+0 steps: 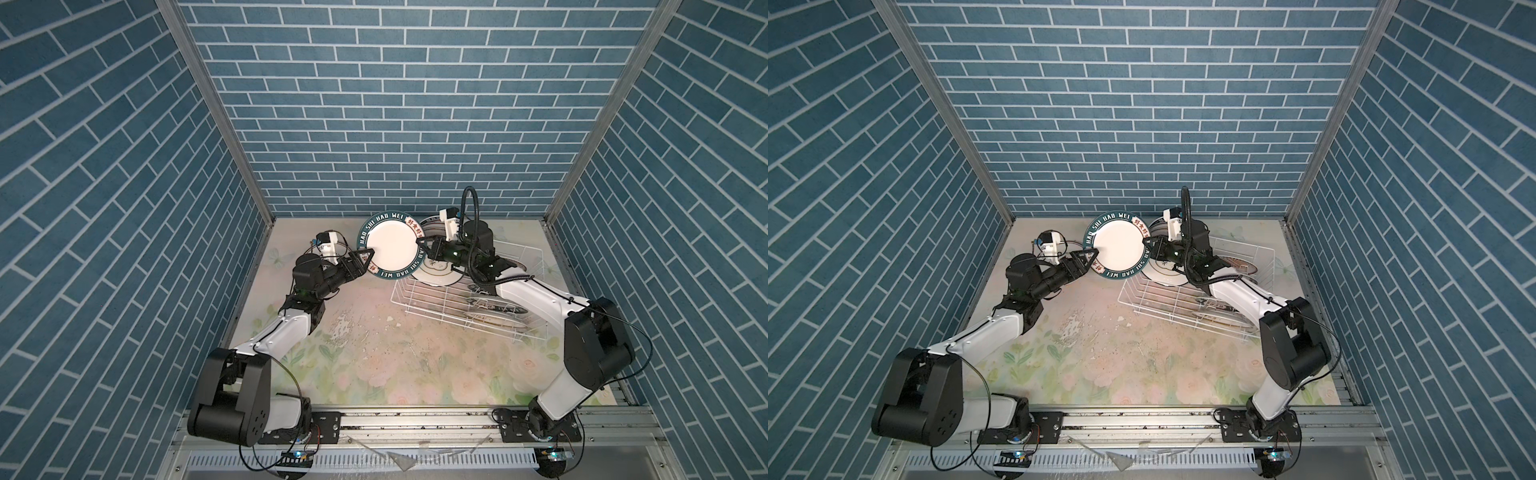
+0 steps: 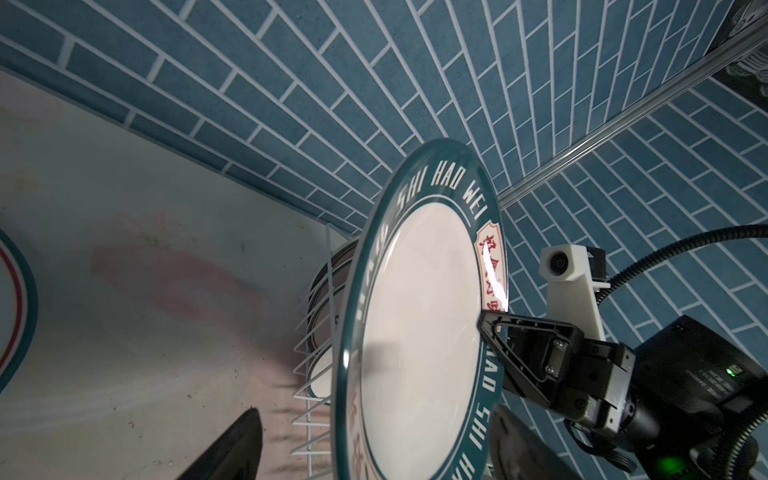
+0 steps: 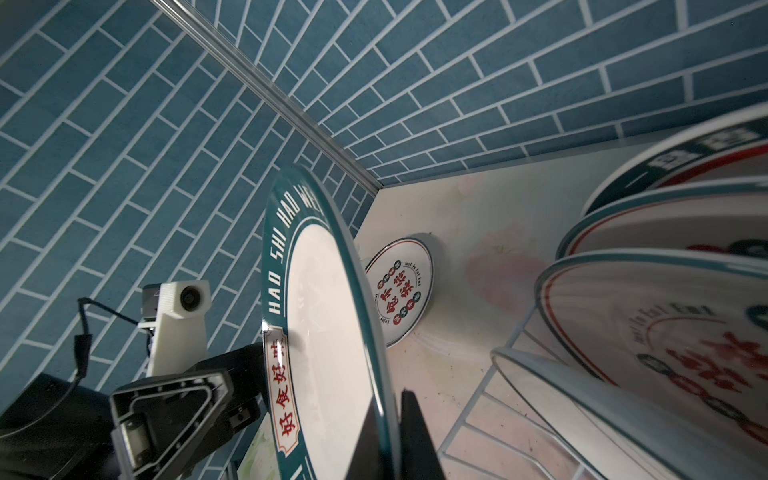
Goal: Unload the plates from the dish rack
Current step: 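Grasp the plate rim with the left gripper while the right gripper holds it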
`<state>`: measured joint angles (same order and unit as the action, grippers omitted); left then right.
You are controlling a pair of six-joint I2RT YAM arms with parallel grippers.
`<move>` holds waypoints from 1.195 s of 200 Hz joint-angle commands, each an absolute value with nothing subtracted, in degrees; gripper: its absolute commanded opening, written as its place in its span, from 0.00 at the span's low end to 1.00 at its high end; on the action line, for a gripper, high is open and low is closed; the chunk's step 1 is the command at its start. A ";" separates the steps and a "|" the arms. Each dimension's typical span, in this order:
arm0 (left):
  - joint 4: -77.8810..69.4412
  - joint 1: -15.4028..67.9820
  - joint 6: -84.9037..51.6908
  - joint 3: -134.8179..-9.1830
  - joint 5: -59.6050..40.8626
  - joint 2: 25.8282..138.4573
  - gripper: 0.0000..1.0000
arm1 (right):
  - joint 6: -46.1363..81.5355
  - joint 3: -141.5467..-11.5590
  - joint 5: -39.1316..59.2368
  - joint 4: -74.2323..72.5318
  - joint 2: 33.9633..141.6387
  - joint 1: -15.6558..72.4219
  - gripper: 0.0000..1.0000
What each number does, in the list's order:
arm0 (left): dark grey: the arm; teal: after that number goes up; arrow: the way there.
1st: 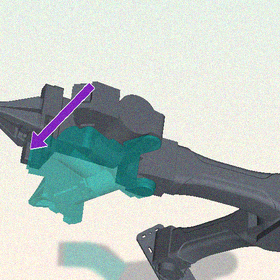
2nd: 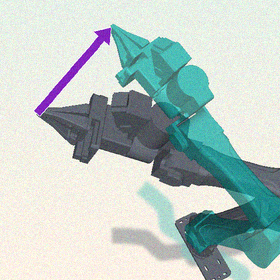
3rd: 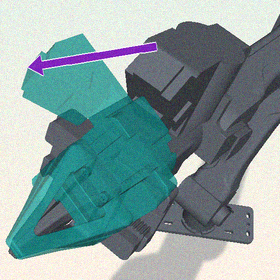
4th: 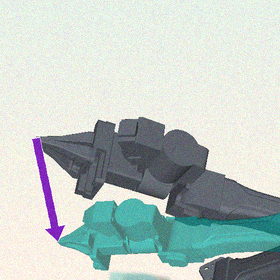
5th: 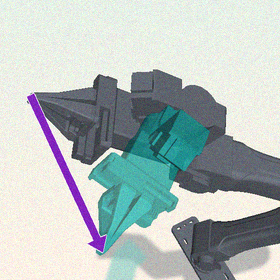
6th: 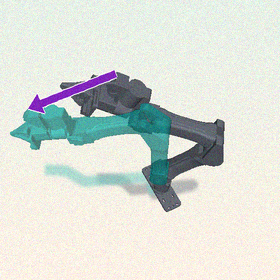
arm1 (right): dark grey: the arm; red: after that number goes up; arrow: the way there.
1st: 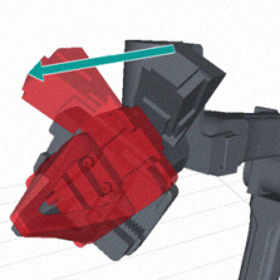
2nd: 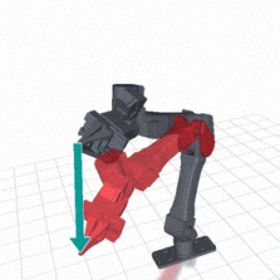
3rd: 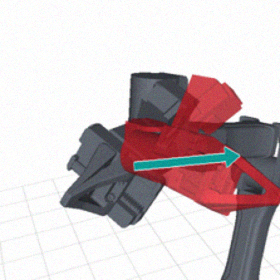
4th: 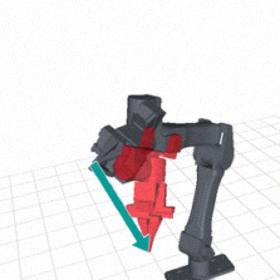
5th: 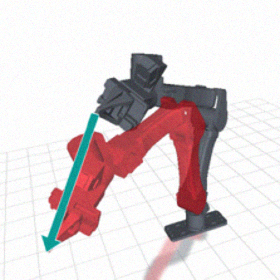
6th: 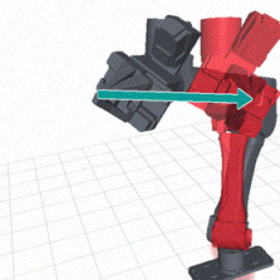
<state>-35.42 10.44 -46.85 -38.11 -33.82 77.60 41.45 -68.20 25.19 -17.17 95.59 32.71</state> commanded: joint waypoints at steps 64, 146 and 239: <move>-42.82 9.01 -52.55 -38.07 -38.13 80.10 0.37 | 49.13 -71.63 31.98 -25.92 99.31 34.01 0.00; -39.48 6.37 -52.73 -36.15 -39.99 75.95 0.07 | 47.25 -73.11 36.02 -28.69 102.36 34.72 0.12; -13.81 -9.04 -46.76 -38.38 -36.46 65.69 0.00 | 18.00 -82.95 21.61 7.31 93.24 34.78 0.42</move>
